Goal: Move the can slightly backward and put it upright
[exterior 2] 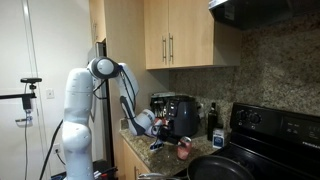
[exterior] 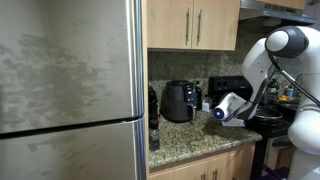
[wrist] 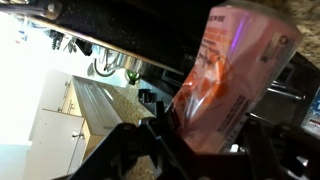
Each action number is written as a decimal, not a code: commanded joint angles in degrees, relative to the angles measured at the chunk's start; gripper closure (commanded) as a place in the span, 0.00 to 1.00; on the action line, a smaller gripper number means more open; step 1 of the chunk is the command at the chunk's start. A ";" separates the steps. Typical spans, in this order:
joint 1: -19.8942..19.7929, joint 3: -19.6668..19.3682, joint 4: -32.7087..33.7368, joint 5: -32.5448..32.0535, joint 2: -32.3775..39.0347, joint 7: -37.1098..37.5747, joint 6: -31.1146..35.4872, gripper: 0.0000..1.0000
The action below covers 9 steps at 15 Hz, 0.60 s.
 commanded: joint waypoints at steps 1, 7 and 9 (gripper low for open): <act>-0.63 0.97 -0.05 0.18 0.43 0.22 -0.12 0.51; -0.03 1.34 0.68 -0.99 4.08 4.80 -3.79 0.76; 0.15 1.76 1.07 -1.31 6.29 8.65 -6.28 0.76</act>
